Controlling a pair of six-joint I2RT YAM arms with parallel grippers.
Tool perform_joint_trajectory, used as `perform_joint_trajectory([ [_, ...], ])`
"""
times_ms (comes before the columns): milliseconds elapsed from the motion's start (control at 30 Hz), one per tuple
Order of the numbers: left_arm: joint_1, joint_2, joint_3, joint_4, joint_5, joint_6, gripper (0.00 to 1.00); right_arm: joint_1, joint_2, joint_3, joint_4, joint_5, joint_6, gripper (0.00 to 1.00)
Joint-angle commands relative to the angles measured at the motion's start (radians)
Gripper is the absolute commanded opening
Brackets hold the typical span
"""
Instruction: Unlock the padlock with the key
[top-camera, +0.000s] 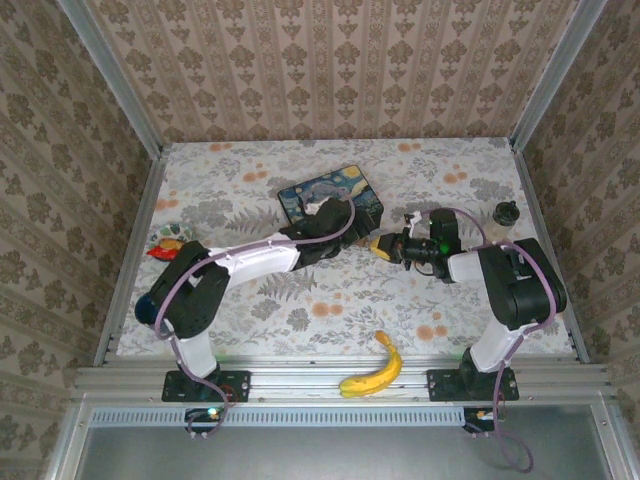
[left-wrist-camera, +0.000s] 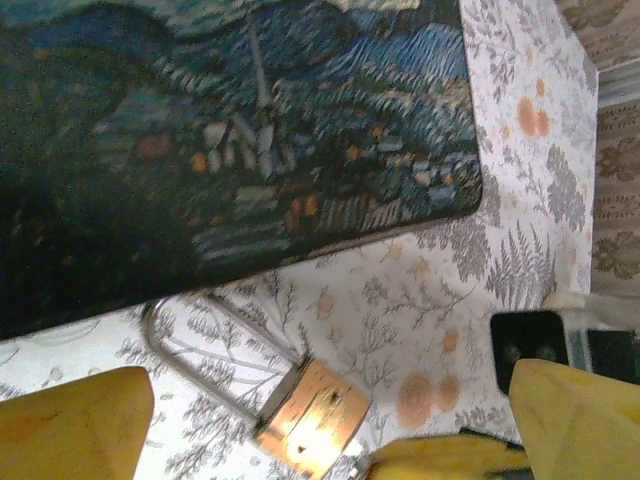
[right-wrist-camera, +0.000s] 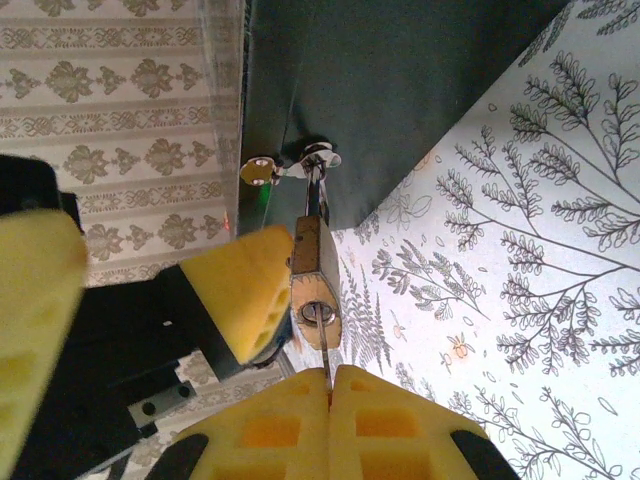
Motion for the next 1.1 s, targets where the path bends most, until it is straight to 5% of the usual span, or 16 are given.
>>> perform_joint_trajectory([
  [0,-0.007,0.044,0.054,-0.065,-0.043,-0.025,0.93,0.015,-0.009,0.019,0.038,-0.001,-0.013,0.0],
  [667,-0.045,-0.002,0.114,-0.344,-0.099,-0.151,0.85,0.058,0.009,0.009,0.097,0.04,0.023,0.0],
  [1067,-0.021,0.066,0.101,-0.275,-0.024,-0.22,0.86,0.084,0.0,0.005,0.084,0.053,0.017,0.0],
])
